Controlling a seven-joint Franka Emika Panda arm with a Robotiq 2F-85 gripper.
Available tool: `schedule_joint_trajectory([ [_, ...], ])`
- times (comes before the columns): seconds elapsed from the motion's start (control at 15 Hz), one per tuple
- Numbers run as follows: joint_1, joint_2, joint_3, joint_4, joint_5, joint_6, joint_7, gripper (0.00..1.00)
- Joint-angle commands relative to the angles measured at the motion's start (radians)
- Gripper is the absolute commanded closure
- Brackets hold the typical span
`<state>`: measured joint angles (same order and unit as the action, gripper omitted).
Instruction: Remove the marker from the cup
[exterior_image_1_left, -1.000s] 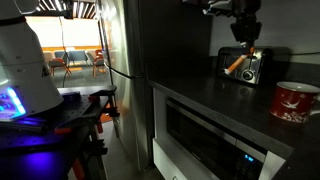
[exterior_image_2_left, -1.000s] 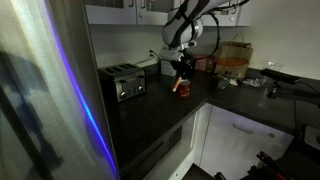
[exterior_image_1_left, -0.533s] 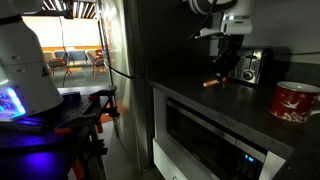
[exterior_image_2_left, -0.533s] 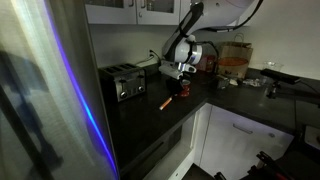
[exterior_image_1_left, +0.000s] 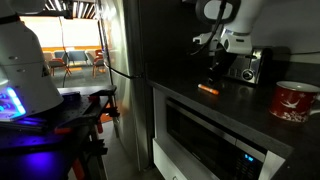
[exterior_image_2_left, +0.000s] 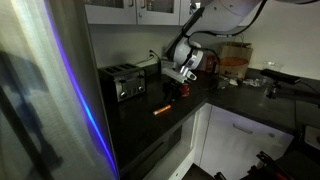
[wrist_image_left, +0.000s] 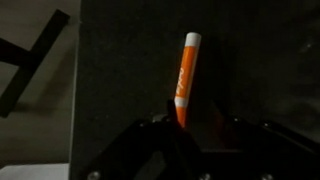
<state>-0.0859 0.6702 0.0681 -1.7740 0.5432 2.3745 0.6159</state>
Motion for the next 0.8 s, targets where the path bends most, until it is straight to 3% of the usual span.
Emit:
schedule_joint_trajectory([
  [0.0, 0.133, -0.085, -0.12, -0.061, -0.13, 0.062, 0.07, 0.26],
  [0.2, 0.24, -0.153, -0.208, -0.1, -0.302, 0.091, 0.162, 0.04],
  [0.27, 0.278, -0.17, -0.24, -0.108, -0.377, 0.083, 0.217, 0.01],
  [0.47, 0.347, -0.215, -0.291, -0.13, -0.574, 0.062, 0.351, 0.0],
  [0.73, 0.344, -0.246, -0.272, -0.151, -0.694, 0.044, 0.418, 0.0],
])
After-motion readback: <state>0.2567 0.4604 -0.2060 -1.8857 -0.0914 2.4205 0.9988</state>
